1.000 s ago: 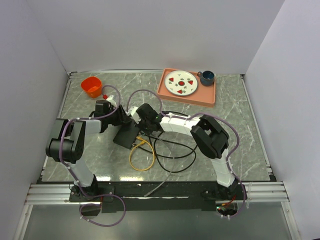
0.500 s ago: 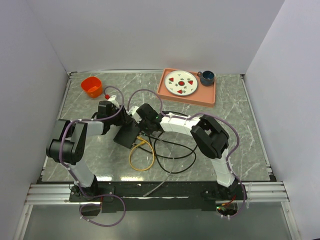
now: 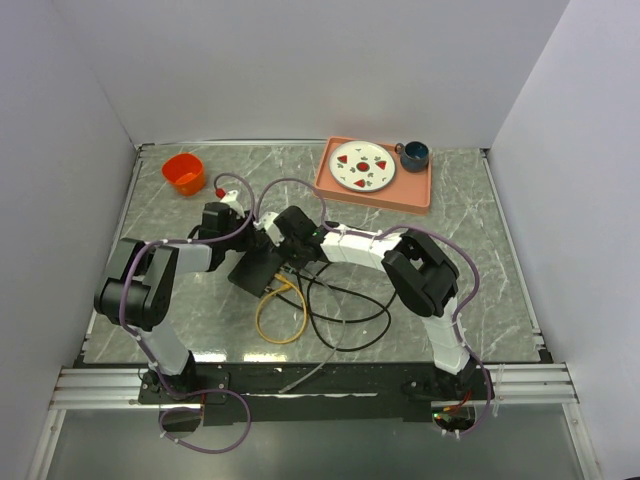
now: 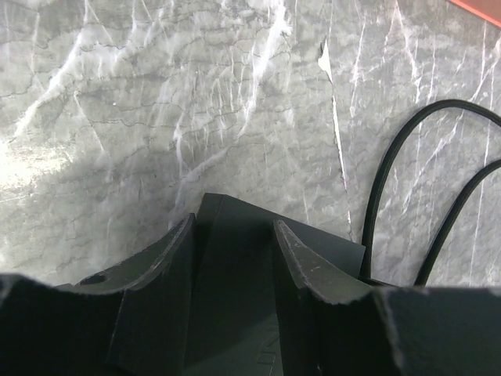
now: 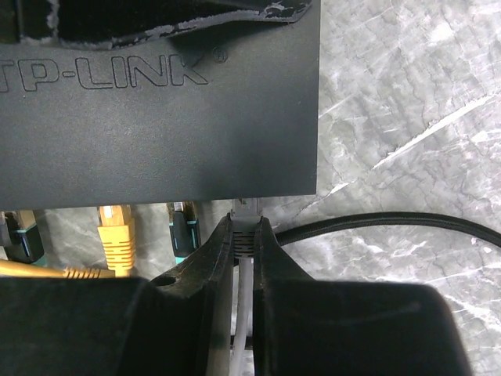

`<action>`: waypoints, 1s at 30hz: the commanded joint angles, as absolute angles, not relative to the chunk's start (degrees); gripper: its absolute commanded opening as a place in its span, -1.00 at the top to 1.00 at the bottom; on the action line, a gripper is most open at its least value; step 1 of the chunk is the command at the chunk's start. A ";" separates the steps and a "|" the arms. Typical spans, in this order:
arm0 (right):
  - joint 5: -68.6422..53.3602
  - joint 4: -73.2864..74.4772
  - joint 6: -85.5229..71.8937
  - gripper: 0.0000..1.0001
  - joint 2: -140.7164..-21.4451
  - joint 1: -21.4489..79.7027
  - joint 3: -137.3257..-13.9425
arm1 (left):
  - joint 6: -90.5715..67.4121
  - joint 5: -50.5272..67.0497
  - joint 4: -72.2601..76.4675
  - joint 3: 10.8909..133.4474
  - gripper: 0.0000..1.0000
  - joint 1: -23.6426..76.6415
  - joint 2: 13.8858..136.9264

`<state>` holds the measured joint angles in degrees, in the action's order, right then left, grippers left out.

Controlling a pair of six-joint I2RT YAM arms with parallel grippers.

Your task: Insert the plug into the switch port

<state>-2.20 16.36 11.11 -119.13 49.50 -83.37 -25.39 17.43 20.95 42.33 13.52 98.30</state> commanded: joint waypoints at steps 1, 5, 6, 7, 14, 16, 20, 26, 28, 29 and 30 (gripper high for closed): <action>-4.40 -6.59 7.04 1.00 -118.74 49.22 -87.63 | -32.87 35.16 16.43 38.15 0.29 21.35 96.78; -4.74 -10.54 3.96 1.00 -118.83 48.78 -87.71 | -34.89 34.37 17.93 36.30 0.26 22.15 95.36; -4.92 -10.89 3.43 1.00 -118.83 48.78 -88.06 | -35.59 34.54 18.28 36.12 0.26 22.32 95.27; -5.27 -11.07 3.17 1.00 -119.18 48.69 -88.59 | -35.94 34.63 19.06 35.86 0.26 22.41 94.93; -7.82 -10.72 3.95 1.00 -119.79 48.78 -89.48 | -35.16 32.70 16.97 36.56 0.18 22.59 94.22; -9.05 -10.72 4.74 1.00 -119.27 48.78 -88.51 | -34.72 31.47 16.09 37.52 0.07 22.50 94.57; -14.76 -10.37 8.43 1.00 -117.78 48.60 -84.57 | -33.23 29.01 13.10 39.63 -0.18 21.01 95.01; -14.94 -7.73 10.19 0.51 -115.76 48.60 -80.60 | -31.21 23.57 9.41 42.19 -0.53 16.27 94.57; -14.77 -9.22 10.37 0.11 -114.44 48.51 -78.93 | -30.68 22.68 8.09 42.97 -0.65 14.60 93.17; -14.42 -9.14 10.28 -0.01 -114.09 48.43 -78.14 | -30.24 21.89 7.65 43.33 -0.70 14.15 92.64; -14.24 -9.05 10.28 -0.09 -113.39 48.43 -77.87 | -29.97 20.67 6.95 43.68 -0.76 13.80 91.51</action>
<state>-11.38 5.26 10.22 -118.13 47.72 -78.65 -28.21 14.48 15.40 42.26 14.24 95.00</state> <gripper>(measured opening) 0.475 0.836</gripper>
